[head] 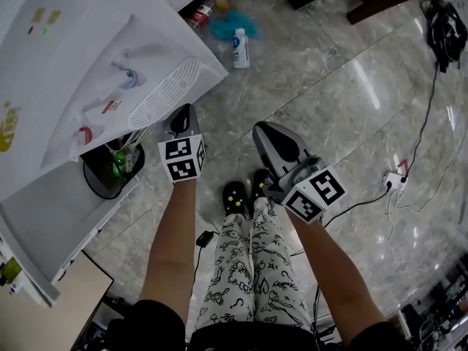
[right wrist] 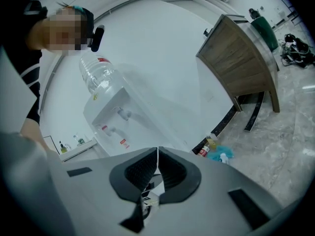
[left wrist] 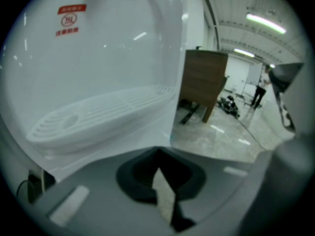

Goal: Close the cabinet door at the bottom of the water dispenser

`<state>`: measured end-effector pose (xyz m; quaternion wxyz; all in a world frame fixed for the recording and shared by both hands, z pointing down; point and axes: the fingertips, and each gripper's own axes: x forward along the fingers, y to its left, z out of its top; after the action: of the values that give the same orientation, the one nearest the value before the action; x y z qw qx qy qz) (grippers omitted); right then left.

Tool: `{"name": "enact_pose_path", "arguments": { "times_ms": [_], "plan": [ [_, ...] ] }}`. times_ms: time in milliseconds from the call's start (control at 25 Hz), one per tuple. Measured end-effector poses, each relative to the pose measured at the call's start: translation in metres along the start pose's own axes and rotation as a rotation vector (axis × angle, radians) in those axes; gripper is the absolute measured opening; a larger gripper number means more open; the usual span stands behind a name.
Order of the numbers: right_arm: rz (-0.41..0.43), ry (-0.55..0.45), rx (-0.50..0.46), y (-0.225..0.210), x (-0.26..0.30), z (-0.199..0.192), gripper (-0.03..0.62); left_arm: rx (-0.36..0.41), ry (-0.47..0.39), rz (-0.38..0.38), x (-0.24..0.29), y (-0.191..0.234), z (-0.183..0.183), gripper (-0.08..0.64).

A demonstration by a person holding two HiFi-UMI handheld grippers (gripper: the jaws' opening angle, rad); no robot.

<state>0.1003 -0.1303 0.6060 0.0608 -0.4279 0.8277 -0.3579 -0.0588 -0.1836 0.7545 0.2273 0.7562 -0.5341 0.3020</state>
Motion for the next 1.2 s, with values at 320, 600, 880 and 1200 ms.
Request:
{"name": "enact_pose_path", "arguments": {
  "times_ms": [320, 600, 880, 1200],
  "plan": [
    [-0.002, 0.092, -0.181, 0.03, -0.02, 0.017, 0.017, -0.004, -0.162, -0.164, -0.107, -0.063, 0.045, -0.003],
    [0.043, 0.077, -0.207, 0.091, -0.037, 0.027, 0.017, -0.018, -0.252, -0.169, -0.195, -0.063, 0.082, -0.003],
    [0.082, 0.036, -0.238, 0.153, -0.041, 0.042, 0.017, 0.038, -0.33, -0.139, -0.264, -0.05, 0.108, -0.003],
    [0.168, -0.027, -0.323, 0.266, -0.078, 0.108, 0.017, 0.162, -0.395, -0.171, -0.378, -0.063, 0.166, -0.003]
  ]
}}
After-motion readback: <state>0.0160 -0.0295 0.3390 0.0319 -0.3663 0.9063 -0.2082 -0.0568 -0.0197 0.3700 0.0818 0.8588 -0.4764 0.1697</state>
